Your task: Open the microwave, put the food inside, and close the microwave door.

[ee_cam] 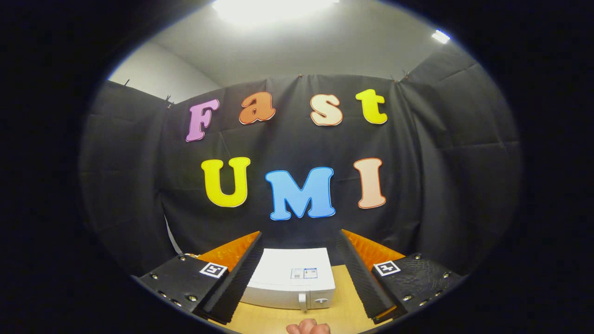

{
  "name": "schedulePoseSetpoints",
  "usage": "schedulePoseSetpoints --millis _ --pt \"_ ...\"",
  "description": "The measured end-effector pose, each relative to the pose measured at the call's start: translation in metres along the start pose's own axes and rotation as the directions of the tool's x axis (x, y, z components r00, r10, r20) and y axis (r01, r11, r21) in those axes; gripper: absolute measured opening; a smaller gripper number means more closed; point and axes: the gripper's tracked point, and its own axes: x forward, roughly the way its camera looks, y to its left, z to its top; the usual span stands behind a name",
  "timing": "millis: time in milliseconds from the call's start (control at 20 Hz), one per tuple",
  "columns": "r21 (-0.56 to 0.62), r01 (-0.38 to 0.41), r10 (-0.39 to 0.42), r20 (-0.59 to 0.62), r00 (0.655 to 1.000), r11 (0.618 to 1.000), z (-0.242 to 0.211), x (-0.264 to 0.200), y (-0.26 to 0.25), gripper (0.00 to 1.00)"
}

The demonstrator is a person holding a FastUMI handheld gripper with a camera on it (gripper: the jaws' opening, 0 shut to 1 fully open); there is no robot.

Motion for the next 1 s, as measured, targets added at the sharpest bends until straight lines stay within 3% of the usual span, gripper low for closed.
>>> schedulePoseSetpoints --millis 500,1000 --pt "0.013 -0.012 0.013 -0.019 1.0 1.0 -0.013 0.008 -0.031 0.99" --pt "0.039 0.028 -0.025 -0.078 0.997 0.999 -0.068 0.02 -0.067 0.99"
